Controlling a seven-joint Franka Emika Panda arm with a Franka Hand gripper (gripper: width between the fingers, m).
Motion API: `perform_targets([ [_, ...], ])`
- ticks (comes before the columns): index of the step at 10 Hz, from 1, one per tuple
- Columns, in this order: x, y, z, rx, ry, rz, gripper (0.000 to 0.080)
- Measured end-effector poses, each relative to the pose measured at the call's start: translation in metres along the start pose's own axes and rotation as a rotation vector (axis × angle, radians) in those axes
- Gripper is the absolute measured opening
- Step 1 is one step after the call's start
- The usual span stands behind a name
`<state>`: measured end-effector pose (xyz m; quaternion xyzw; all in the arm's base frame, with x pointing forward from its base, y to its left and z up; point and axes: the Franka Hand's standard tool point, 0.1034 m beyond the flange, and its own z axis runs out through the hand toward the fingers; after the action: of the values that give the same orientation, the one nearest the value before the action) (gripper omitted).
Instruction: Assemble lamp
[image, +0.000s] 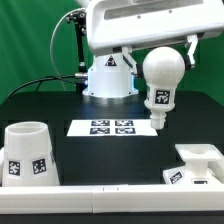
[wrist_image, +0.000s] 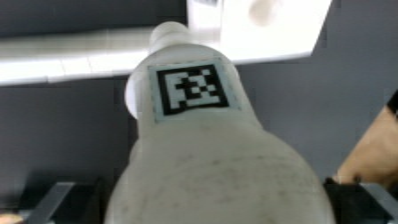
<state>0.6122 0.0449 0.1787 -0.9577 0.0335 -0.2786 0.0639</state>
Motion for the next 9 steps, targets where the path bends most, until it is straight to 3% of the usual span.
perform_targets([
  [2, -0.007, -0.033, 0.008, 0.027, 0.026, 0.028, 0.0574],
  [9, -0.009, -0.024, 0.019, 0.024, 0.010, 0.045, 0.0574],
])
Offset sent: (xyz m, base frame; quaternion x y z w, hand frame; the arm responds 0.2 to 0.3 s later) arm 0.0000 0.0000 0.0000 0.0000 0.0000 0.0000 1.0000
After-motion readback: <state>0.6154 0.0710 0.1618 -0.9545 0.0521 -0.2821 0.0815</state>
